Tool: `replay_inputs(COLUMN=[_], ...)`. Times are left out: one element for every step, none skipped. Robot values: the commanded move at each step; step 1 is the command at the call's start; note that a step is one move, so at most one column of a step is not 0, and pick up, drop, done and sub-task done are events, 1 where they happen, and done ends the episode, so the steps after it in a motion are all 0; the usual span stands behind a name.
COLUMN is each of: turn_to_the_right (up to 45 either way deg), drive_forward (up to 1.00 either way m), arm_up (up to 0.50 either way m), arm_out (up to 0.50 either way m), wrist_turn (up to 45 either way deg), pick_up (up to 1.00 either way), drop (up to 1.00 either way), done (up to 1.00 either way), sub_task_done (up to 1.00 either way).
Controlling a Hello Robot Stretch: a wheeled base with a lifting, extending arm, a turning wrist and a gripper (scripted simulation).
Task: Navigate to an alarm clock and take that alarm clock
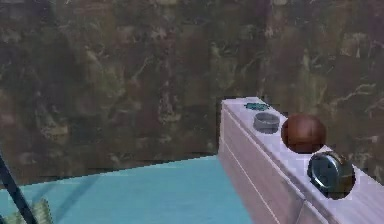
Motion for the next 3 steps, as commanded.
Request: replay_inputs(turn_to_the_right=[42.0, 0.0, -45.0], drive_forward=[0.0, 0.45, 0.0], arm_up=[0.0, 0.0, 0.0], arm_out=[0.0, 0.0, 0.0], wrist_turn=[0.0, 0.0, 0.0], pick_up=[0.0, 0.0, 0.0], drop=[0.0, 0.0, 0.0], done=[0.0, 0.0, 0.0], sub_task_done=[0.0, 0.0, 0.0])
